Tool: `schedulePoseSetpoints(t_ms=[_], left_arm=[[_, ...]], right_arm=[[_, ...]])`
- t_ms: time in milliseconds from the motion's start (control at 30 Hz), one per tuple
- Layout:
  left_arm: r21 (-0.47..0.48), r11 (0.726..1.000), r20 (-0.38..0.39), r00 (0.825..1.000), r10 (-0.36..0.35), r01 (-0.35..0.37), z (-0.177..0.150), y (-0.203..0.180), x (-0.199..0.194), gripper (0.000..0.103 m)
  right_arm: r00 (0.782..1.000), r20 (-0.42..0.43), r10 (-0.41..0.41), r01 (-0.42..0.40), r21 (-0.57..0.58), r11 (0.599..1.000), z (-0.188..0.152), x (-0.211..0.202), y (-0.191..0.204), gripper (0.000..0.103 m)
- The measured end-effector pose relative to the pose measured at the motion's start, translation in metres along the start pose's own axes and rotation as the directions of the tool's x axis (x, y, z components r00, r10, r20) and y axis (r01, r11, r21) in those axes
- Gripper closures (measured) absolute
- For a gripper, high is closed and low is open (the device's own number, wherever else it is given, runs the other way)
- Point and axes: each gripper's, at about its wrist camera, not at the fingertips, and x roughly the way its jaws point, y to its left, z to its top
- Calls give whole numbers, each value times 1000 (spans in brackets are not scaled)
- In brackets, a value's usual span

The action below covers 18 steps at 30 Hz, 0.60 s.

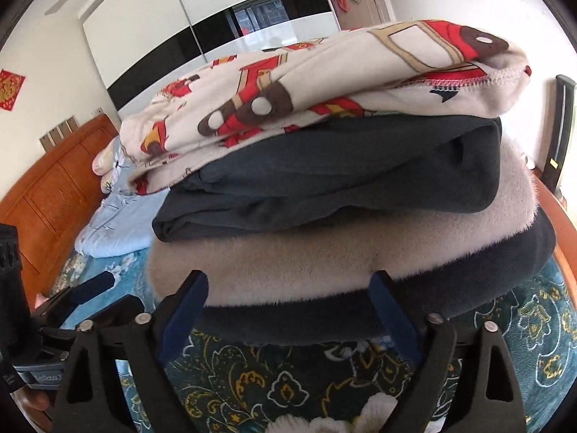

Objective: Fold clothes

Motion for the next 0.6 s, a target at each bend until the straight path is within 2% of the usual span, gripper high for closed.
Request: schedulePoseSetpoints(t_ms=[67,367,600], left_arm=[[-4,1000,8,1000,-2,2,1,0,-1,0],[11,1000,53,999,12,-12,5,-3,-11,0],[29,999,66,998,20,-22,6,-8,-17,0]], right_arm=[[1000,-1,-1,1,-8,1000,0,0,3,0],[998,48,-45,46,-8,999,2,-2,14,0],[999,45,-29,30,-23,999,1,-2,22,0]])
